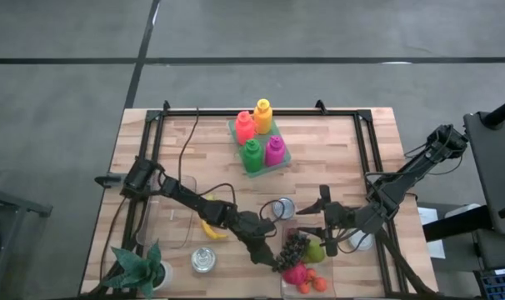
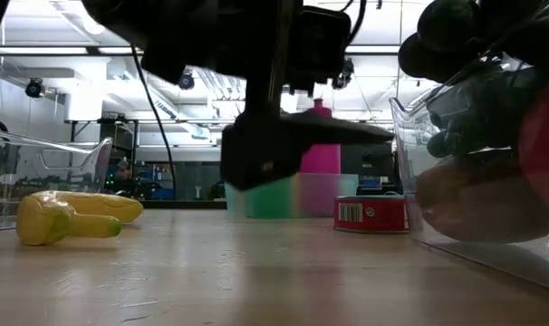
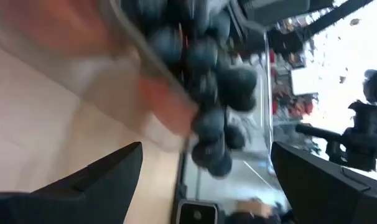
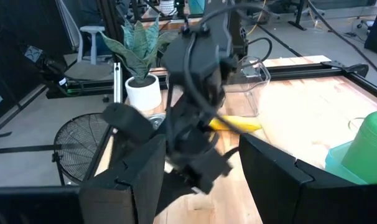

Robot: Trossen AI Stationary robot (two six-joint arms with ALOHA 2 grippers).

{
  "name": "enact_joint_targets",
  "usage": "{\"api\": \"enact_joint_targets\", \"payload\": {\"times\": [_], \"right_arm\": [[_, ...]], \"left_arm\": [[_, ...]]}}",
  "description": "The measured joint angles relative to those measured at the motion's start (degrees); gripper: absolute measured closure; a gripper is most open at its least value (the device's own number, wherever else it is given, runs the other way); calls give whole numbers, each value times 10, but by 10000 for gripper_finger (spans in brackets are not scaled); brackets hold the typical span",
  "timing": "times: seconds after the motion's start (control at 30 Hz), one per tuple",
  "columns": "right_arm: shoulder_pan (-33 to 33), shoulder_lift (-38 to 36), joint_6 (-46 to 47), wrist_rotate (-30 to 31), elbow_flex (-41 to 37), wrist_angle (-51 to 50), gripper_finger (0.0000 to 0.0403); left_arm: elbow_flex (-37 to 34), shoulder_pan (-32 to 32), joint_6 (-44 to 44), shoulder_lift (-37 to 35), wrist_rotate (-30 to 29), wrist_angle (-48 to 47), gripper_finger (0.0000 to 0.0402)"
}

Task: Pick & Place Food Item
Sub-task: Put the black grapes into the bottom transparent bin

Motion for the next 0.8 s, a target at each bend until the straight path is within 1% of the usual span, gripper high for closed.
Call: {"api": "enact_joint_targets", "payload": {"times": [0.13, 0.3, 0.47, 0.67, 0.8], "right_arm": [[0, 0, 0, 0, 0, 1, 203], [0, 0, 0, 0, 0, 0, 203], [0, 0, 0, 0, 0, 0, 203], [0, 0, 0, 0, 0, 0, 203], [0, 0, 0, 0, 0, 0, 203]], "left_arm": [[0, -2, -17, 11, 12, 27, 44], [3, -7, -17, 12, 9, 27, 44], [27, -16, 0, 20, 29, 22, 44], [65, -14, 1, 61, 55, 12, 44], [79, -14, 2, 67, 65, 14, 44]]}}
